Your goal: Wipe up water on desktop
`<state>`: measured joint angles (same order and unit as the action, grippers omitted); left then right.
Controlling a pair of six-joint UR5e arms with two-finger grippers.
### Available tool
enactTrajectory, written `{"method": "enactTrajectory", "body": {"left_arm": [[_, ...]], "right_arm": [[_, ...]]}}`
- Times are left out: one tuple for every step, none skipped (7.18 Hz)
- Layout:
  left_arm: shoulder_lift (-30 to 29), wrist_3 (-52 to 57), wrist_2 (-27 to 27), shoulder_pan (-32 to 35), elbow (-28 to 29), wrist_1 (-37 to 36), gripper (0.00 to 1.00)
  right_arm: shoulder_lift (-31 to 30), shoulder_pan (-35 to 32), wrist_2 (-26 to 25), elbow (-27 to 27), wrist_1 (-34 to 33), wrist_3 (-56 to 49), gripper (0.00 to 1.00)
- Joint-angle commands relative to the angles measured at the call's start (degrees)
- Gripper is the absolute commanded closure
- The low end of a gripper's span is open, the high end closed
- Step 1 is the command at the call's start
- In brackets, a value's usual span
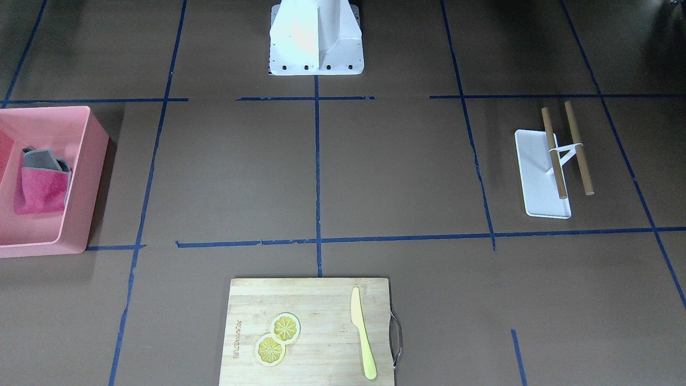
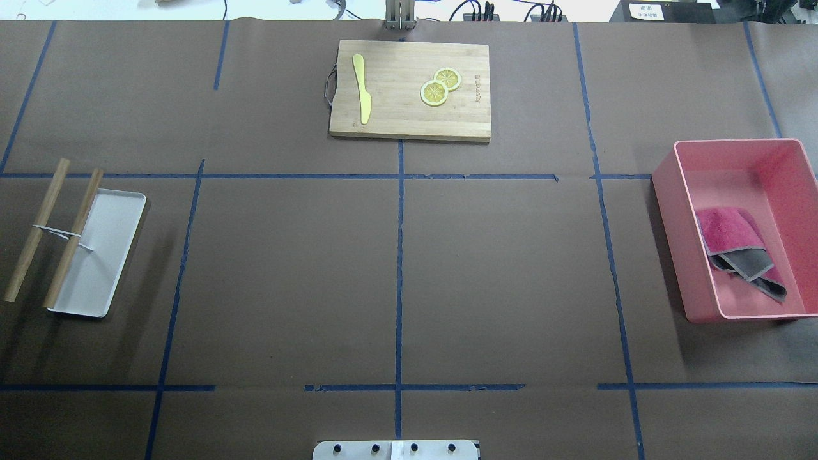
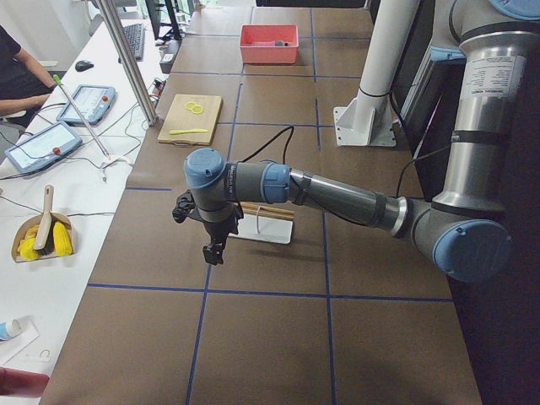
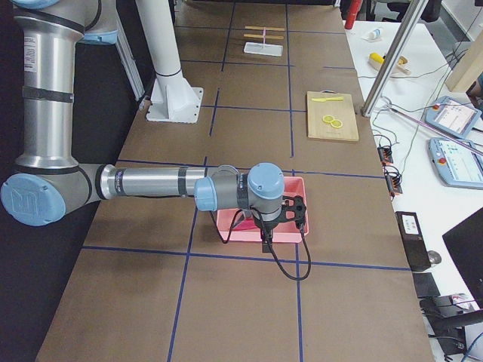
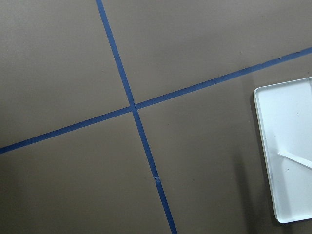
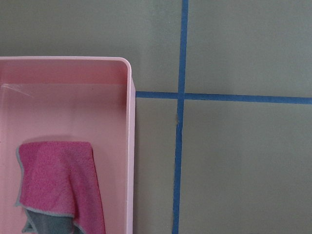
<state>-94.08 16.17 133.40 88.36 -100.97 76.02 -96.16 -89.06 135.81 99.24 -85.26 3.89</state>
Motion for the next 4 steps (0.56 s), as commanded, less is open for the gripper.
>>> {"method": "enactTrajectory", "body": {"left_arm": [[-0.1,0.0,-0.1,0.0,0.1,0.1,0.00],[0.0,0.0,0.0,0.0,0.5,0.2,0.00],[0.1,0.0,0.1,0.0,1.6,0.4,0.00],[0.2,0.1,0.2,0.0,2.3,0.2,0.00]], "right_arm": [[0.0,0.0,0.0,0.0,0.0,0.0,0.00],[0.0,0.0,0.1,-0.4,-0.1,0.0,0.00],[0.0,0.0,0.1,-1.3,-0.1,-0.5,0.00],[0.1,0.0,0.4,-2.1,0.0,-0.5,0.00]]}}
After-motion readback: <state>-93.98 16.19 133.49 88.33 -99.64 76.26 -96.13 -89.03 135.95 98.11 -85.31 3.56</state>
